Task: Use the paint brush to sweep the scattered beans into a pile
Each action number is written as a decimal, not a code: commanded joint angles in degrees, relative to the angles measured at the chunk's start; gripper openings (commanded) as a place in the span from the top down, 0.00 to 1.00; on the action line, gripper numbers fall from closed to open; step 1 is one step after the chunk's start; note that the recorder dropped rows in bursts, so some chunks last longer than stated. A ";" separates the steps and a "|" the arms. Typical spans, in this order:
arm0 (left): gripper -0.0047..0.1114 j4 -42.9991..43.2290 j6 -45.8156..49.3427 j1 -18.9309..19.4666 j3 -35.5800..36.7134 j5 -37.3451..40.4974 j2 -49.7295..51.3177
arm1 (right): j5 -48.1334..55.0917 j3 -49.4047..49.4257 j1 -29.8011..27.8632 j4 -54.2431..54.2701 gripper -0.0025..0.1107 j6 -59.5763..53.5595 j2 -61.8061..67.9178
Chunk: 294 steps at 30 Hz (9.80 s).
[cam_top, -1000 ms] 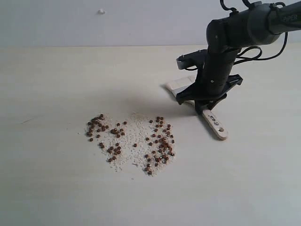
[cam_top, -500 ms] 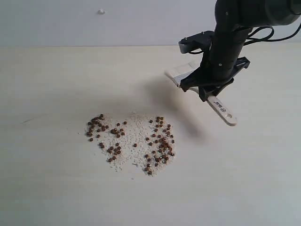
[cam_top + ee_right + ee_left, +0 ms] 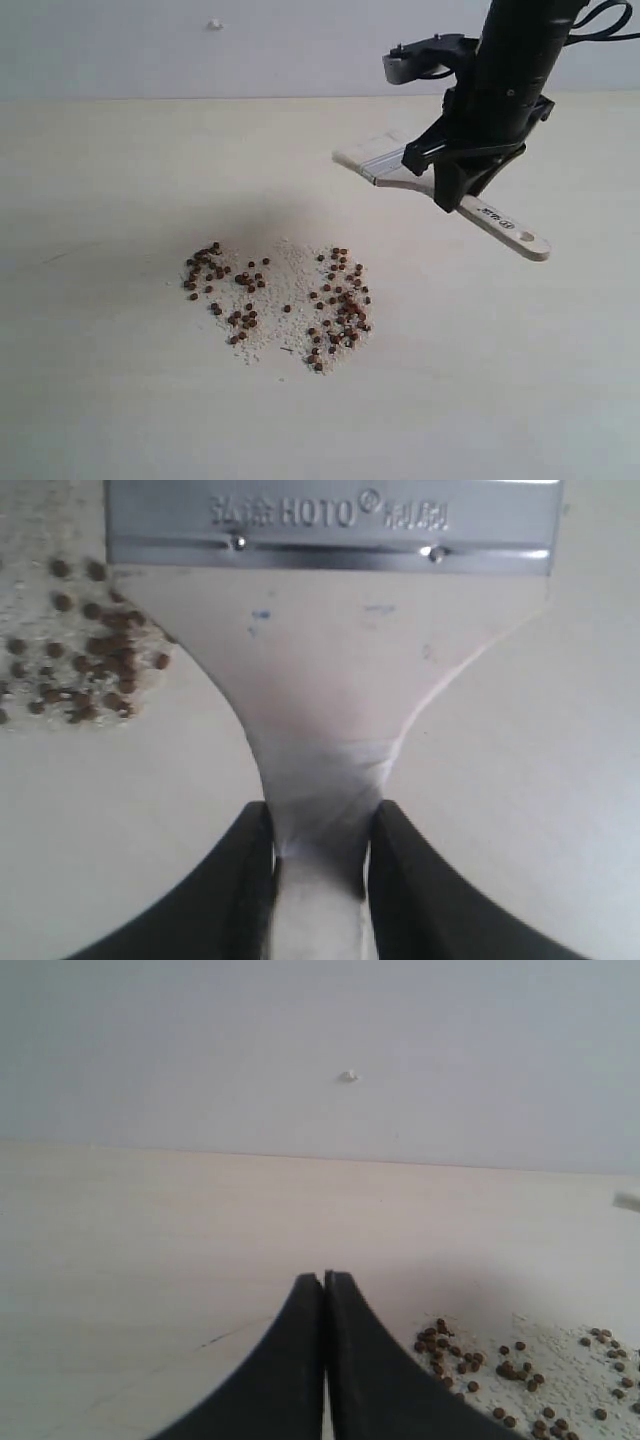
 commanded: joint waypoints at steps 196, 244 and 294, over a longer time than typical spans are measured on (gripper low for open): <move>0.96 79.13 -37.74 -0.83 -71.08 -81.09 118.69 | 0.45 -3.20 -4.77 92.25 0.44 -92.62 11.47; 0.96 75.18 -38.77 -2.55 -71.08 -81.09 119.15 | 0.45 -3.20 -4.77 92.25 0.98 -91.66 9.98; 0.51 70.99 -37.94 3.51 -71.08 -81.09 119.15 | -45.29 -3.20 -4.77 89.92 0.98 -93.66 5.59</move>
